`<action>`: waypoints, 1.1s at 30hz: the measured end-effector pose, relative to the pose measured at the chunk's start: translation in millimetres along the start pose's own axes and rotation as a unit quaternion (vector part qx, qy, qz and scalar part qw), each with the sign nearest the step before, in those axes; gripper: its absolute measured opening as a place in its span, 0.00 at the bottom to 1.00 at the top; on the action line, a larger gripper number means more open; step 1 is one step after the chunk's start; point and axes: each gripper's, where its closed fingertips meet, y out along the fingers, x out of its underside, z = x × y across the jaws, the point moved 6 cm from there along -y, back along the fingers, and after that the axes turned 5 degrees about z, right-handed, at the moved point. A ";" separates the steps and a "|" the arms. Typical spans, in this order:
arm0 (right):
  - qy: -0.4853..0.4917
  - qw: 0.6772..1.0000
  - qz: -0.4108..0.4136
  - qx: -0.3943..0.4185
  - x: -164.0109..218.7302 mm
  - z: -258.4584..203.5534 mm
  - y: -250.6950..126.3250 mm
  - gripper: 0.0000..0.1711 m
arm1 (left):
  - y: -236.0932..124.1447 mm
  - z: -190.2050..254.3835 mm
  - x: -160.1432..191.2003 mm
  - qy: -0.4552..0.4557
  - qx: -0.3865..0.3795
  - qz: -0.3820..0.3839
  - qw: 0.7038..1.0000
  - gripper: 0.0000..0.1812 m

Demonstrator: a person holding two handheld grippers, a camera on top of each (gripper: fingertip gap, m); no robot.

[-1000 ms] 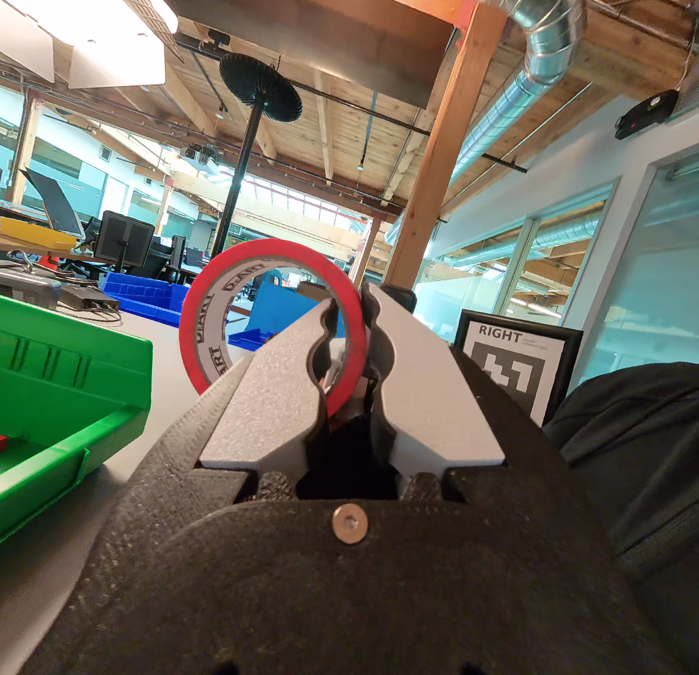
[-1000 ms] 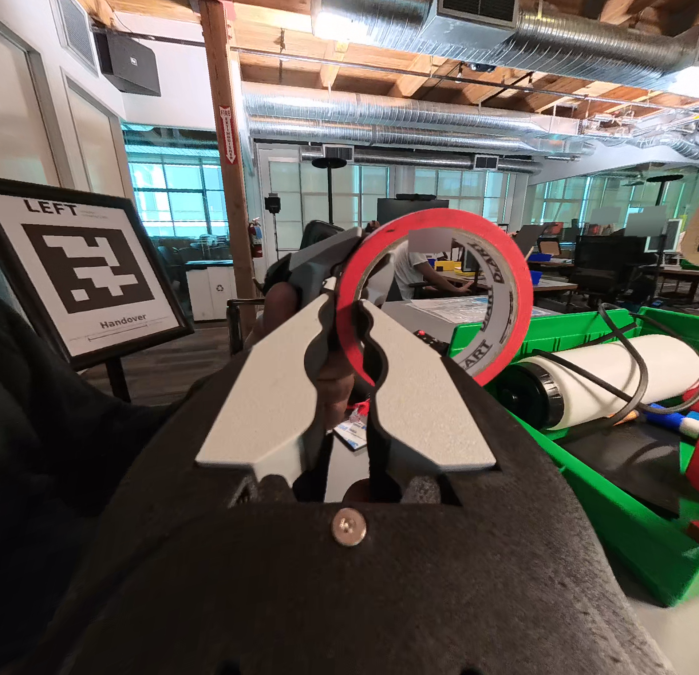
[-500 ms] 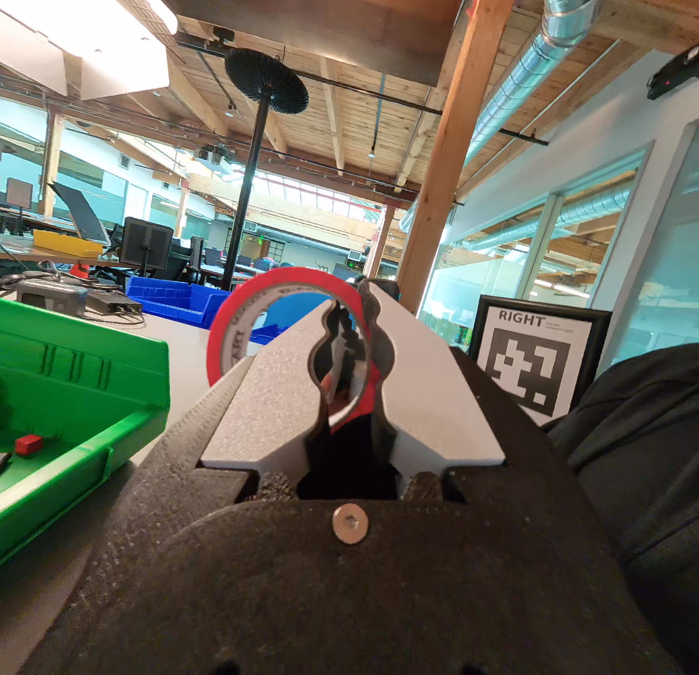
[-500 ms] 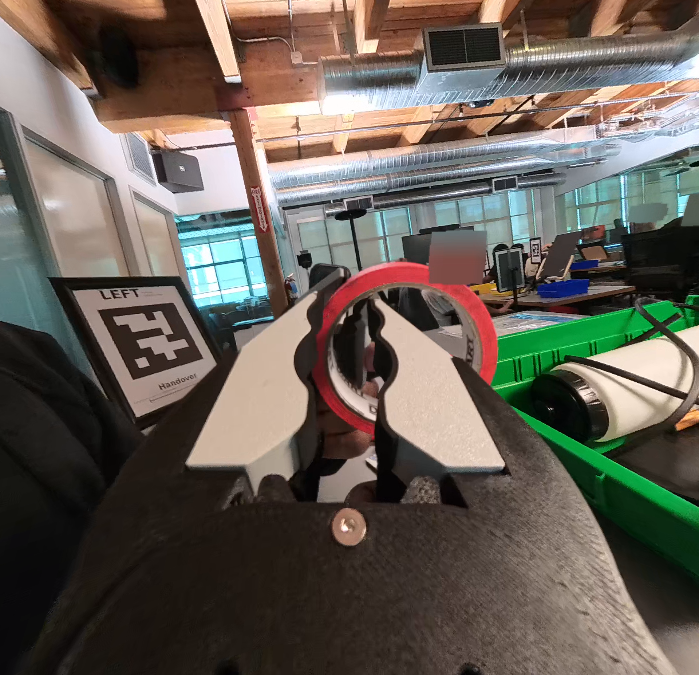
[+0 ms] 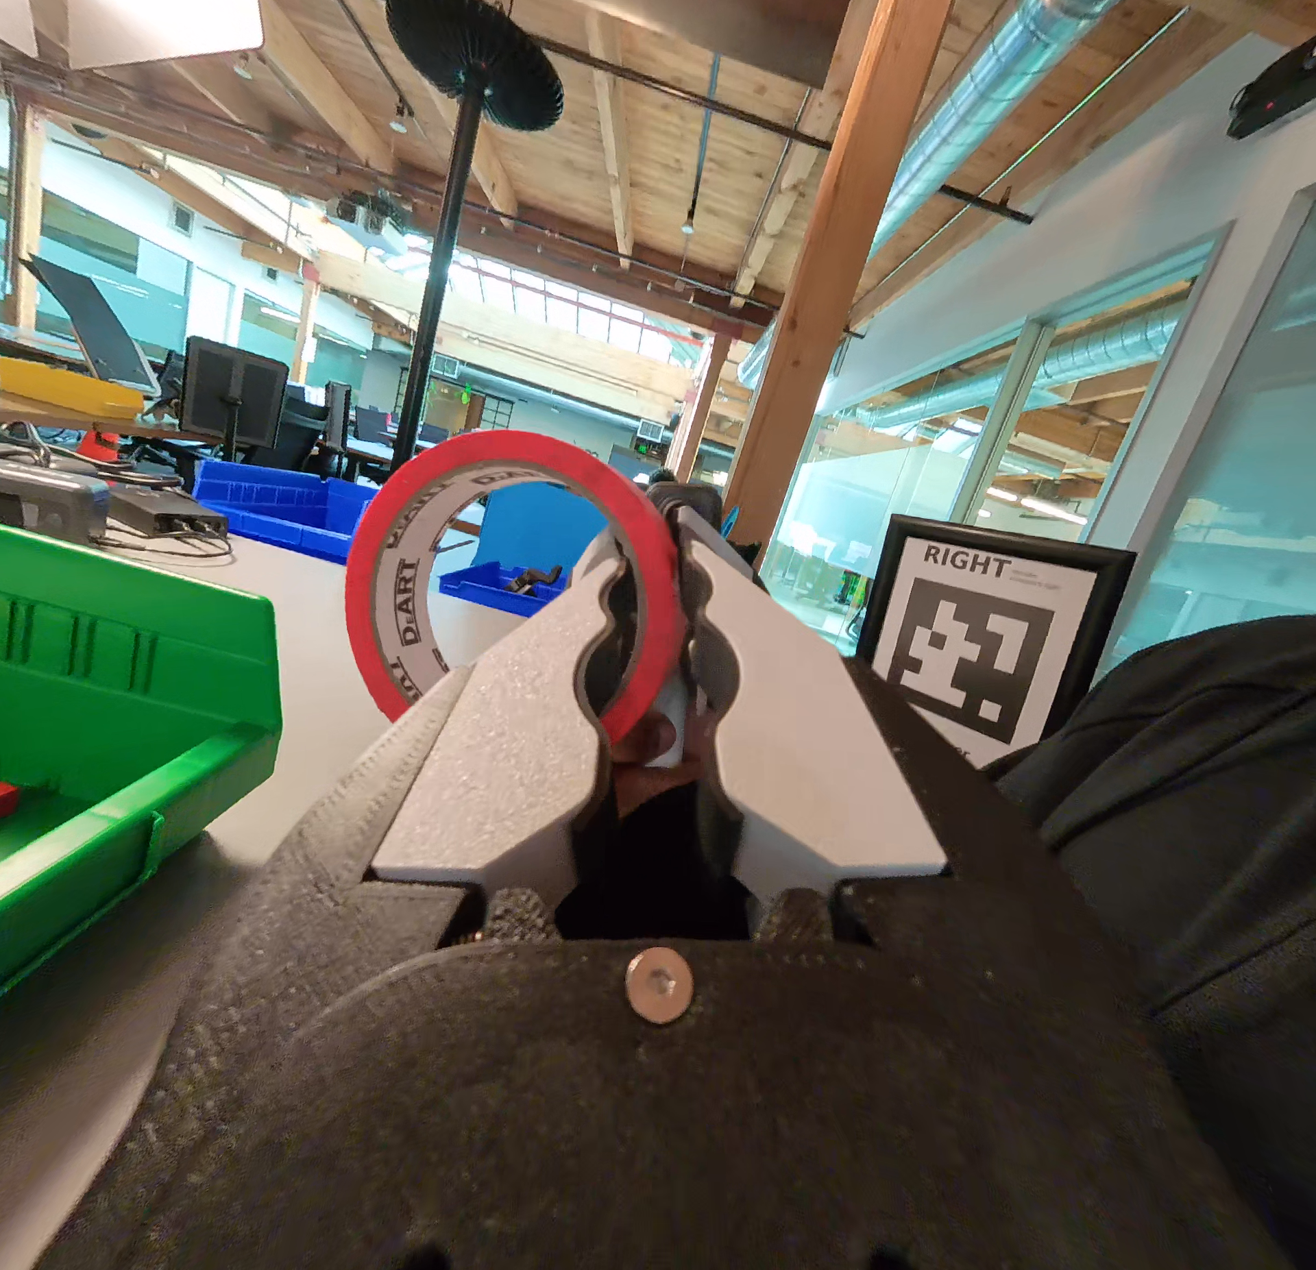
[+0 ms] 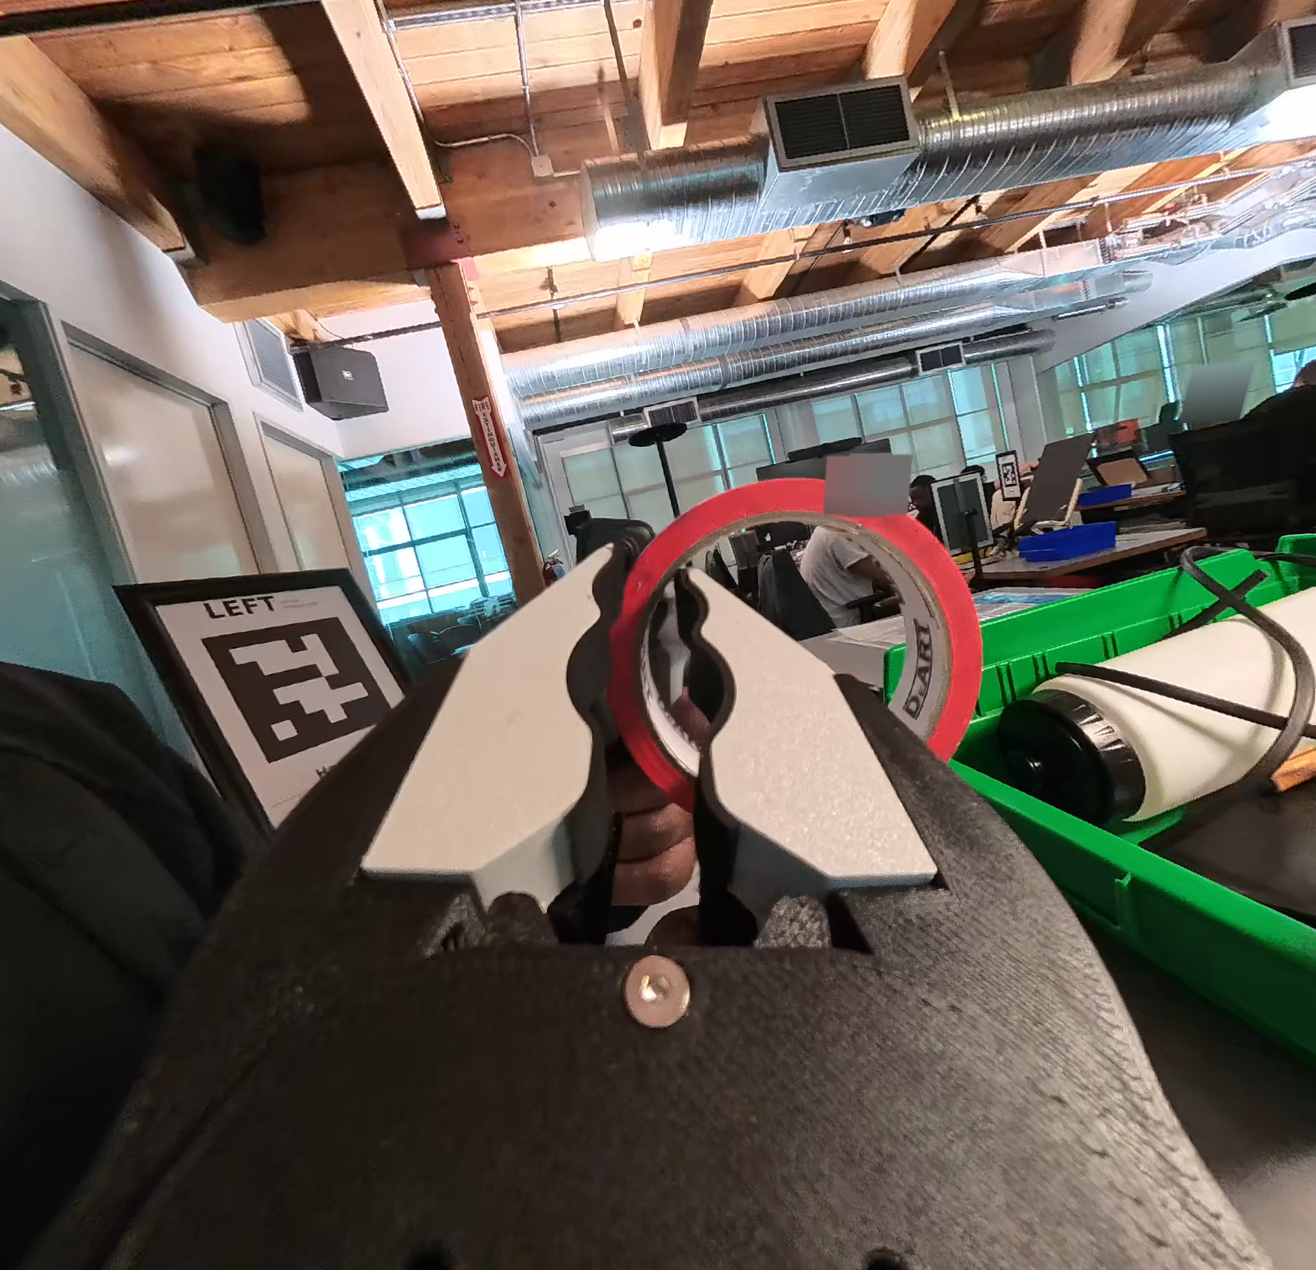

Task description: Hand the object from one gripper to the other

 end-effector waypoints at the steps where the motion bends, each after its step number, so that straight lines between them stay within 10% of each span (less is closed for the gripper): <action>1: 0.000 1.000 0.000 -0.003 0.1 -0.7 0.3 0.09 | 0.0 0.4 0.3 0.002 0.002 -0.001 1.000 0.06; 33: -0.054 0.997 -0.060 -0.002 14.6 -6.4 7.2 0.08 | -4.7 -3.9 -9.5 0.007 -0.022 0.038 0.999 0.08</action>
